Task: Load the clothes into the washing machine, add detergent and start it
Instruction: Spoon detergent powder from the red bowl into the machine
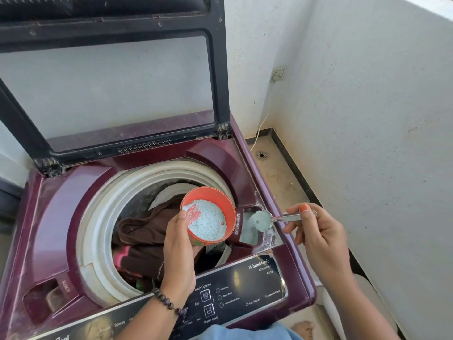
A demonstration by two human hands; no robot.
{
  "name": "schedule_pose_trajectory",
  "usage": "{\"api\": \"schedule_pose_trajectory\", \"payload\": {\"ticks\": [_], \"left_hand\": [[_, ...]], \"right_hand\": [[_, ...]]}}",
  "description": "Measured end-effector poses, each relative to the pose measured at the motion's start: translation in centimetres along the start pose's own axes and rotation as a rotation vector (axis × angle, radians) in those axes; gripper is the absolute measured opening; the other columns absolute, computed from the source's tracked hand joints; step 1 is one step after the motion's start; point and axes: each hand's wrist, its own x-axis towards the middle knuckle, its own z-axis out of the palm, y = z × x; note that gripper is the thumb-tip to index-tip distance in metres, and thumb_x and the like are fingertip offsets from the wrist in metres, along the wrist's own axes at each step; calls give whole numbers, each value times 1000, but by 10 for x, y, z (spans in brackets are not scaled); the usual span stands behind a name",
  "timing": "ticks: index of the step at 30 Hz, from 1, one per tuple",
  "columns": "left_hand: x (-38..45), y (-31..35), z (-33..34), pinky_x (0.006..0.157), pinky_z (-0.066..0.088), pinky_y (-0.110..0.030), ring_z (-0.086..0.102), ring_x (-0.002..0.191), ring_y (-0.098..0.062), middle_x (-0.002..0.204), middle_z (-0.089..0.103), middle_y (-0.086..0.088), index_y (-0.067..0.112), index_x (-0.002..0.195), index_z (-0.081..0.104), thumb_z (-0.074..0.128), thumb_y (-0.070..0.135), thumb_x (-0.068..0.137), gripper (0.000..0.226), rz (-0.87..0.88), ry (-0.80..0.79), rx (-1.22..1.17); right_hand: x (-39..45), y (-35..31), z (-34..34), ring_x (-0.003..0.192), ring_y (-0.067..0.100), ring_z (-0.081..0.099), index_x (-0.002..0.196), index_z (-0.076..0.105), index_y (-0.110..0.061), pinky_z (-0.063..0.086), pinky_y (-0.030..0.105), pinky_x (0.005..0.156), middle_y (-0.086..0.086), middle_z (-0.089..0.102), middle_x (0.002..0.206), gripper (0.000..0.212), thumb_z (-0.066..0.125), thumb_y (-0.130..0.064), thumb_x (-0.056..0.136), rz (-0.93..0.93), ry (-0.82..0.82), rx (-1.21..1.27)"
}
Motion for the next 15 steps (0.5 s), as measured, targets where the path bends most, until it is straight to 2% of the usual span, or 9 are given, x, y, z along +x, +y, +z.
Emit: {"api": "schedule_pose_trajectory", "payload": {"ticks": [4, 6, 12, 15], "left_hand": [[-1, -1, -3, 79, 52, -29, 61, 112, -15, 120, 63, 0, 20, 124, 56, 44, 42, 100, 34, 8, -16, -4], [-2, -1, -3, 81, 52, -31, 61, 111, -15, 120, 63, 0, 20, 124, 56, 43, 41, 100, 34, 6, -25, -2], [-7, -1, -3, 83, 52, -32, 61, 110, -13, 118, 62, 2, 23, 119, 57, 43, 40, 101, 29, 7, -63, -7], [-11, -1, -3, 83, 52, -32, 60, 109, -12, 118, 62, 2, 21, 121, 56, 42, 39, 102, 29, 6, -77, -11]], "right_hand": [[-8, -4, 2, 55, 43, 53, 82, 70, -24, 44, 53, 48, 5, 71, 68, 32, 43, -31, 98, -17, 21, -33], [-12, -6, 2, 55, 45, 53, 79, 69, -28, 44, 56, 47, 4, 72, 69, 32, 44, -32, 98, -22, 32, -48], [-20, -11, 0, 52, 46, 53, 76, 68, -33, 44, 56, 42, -1, 71, 66, 38, 43, -19, 102, -30, 82, -114], [-24, -13, -3, 49, 44, 53, 77, 67, -31, 44, 55, 42, -3, 71, 66, 37, 43, -19, 102, -47, 106, -142]]}}
